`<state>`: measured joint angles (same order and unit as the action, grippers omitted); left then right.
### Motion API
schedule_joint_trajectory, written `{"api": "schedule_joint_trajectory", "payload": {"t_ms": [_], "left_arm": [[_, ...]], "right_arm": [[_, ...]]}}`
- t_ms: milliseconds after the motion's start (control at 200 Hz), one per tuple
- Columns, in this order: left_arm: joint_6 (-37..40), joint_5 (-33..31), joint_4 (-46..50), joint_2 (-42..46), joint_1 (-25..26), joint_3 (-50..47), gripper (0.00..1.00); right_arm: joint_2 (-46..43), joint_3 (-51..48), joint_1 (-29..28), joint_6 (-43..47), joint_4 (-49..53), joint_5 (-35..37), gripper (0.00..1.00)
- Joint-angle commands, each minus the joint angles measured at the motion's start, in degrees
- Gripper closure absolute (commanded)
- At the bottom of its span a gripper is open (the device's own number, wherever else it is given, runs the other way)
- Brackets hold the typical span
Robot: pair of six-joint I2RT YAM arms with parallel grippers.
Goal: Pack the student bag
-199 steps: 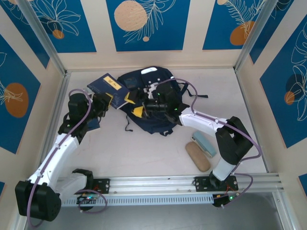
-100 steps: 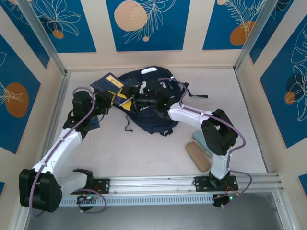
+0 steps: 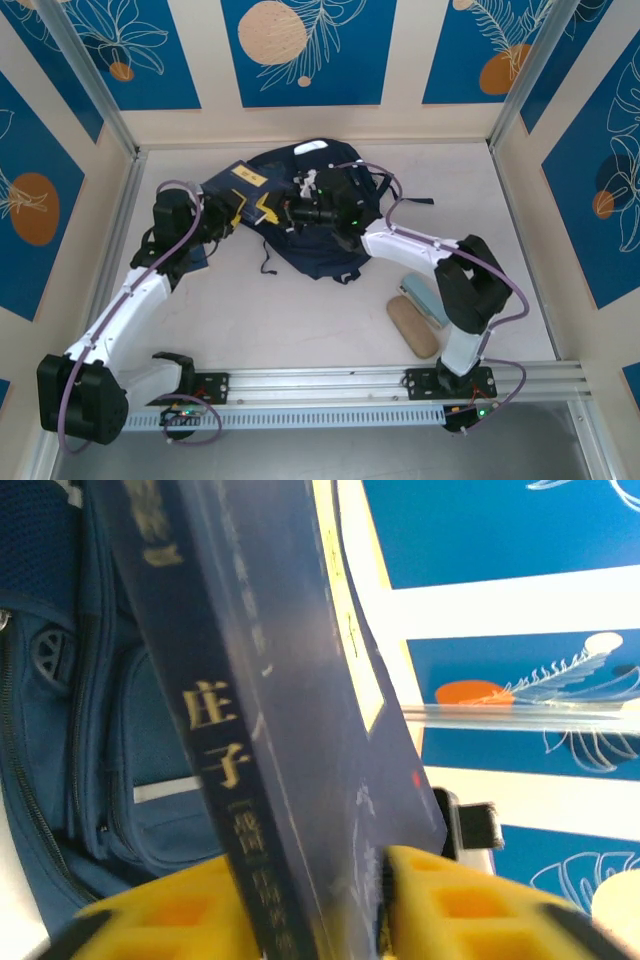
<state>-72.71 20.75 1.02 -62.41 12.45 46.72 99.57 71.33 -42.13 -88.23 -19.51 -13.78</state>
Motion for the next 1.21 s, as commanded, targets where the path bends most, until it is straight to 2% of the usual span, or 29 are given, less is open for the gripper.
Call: {"api": "schedule_joint_trajectory", "payload": {"t_ms": [0,170,285,385,500,670,760,820,1020,1200], "left_arm": [[11.76,1.86,7.39,0.72,0.69,4.52,0.51],[27.58,-0.41,17.49,-1.6,3.36,10.7,0.29],[33.7,-1.85,19.57,-5.17,7.48,14.2,0.22],[38.74,-4.27,21.64,-10.28,12.89,18.63,0.22],[44.94,-7.18,24.03,-17.17,18.19,24.09,0.21],[53.22,-10.51,26.71,-27.3,23.35,31.72,0.2],[56.22,-16.78,30.16,-32.86,25.68,36.87,0.08],[58.01,-20.65,31.68,-36.08,26.96,39.59,0.04],[65.92,-24.82,38.85,-46.3,29.63,49.42,0.04],[70.55,-23.5,46.93,-55.41,29.89,60.03,0.22]], "right_arm": [[-6.88,0.54,0.81,12.02,11.09,7.28,0.96],[-15.77,-1.58,2.97,21.38,25.21,15.15,0.97],[-22.89,-3.39,4.56,26.5,35.01,21.49,0.97],[-27.71,-4.09,7.28,29.73,43.18,24.13,0.97],[-32.83,-6.36,11.06,31.65,49.05,24.8,0.97],[-39.96,-10.67,17.07,32.61,52.02,22.68,0.97],[-42.22,-11.86,19.77,32.7,53.72,21.28,0.97],[-43.1,-12.71,21.32,33.24,53.88,19.61,0.97],[-44.1,-14.46,25.92,34.94,53.43,12.81,0.97],[-43.59,-15.21,29.8,37.46,53.98,8.47,0.97]]}}
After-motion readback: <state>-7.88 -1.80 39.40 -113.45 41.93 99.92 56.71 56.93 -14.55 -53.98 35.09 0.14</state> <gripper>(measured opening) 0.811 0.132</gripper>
